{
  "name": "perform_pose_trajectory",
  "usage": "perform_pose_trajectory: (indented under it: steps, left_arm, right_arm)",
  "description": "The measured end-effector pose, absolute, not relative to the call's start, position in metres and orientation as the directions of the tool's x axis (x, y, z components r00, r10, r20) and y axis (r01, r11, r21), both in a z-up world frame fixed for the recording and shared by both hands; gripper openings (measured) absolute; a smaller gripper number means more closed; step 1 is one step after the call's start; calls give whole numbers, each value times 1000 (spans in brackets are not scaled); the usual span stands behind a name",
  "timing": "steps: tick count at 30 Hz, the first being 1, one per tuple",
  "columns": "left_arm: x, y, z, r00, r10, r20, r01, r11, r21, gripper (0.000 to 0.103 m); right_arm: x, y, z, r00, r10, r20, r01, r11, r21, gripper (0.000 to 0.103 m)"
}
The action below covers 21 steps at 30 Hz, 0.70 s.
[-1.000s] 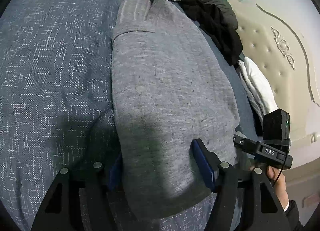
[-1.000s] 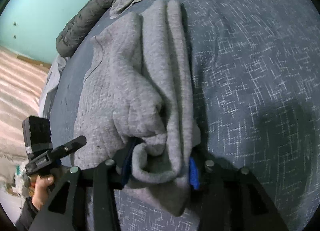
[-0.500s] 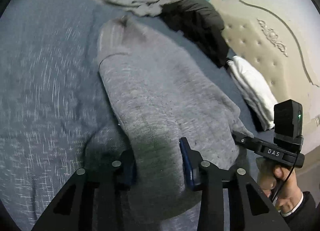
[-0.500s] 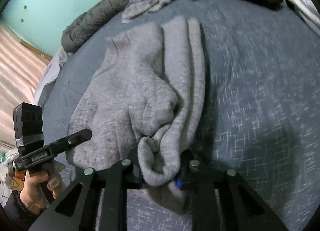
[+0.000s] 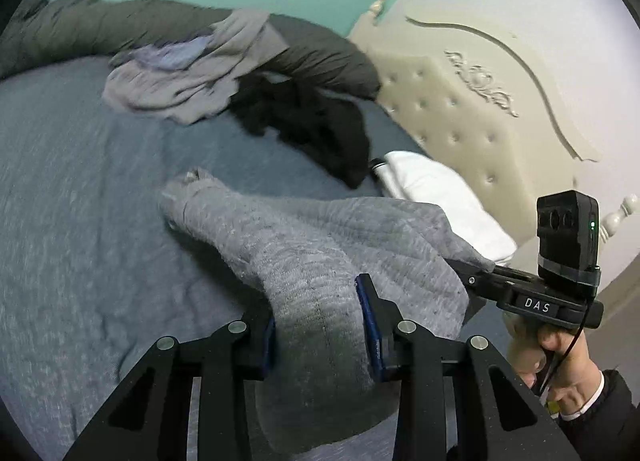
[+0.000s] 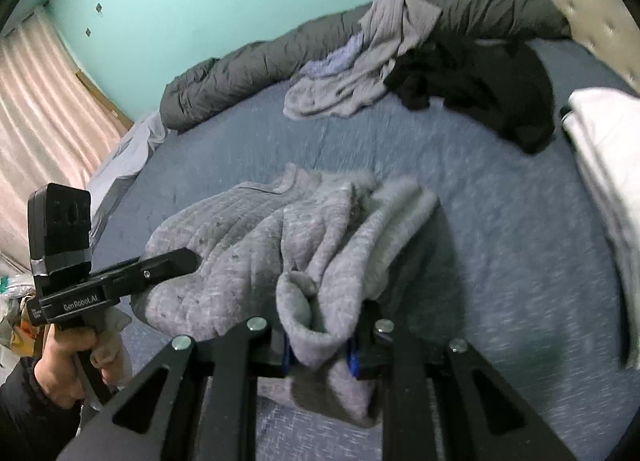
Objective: Fold clothes
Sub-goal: 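Lift the folded sweatshirt with both tools and carry it onto the white clothes stack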
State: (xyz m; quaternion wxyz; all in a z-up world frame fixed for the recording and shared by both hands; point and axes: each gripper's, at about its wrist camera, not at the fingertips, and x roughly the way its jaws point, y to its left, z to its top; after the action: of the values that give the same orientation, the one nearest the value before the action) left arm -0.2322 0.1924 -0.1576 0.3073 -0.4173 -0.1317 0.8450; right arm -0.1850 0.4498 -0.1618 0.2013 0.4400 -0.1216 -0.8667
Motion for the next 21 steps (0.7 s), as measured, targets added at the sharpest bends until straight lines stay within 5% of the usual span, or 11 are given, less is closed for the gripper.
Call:
perform_pose_trajectory:
  steps: [21]
  left_arm:
    - [-319, 432, 9, -498, 727, -473, -602, -682, -415, 37]
  right_arm:
    - [-231, 638, 26, -742, -278, -610, 205, -961, 188, 18]
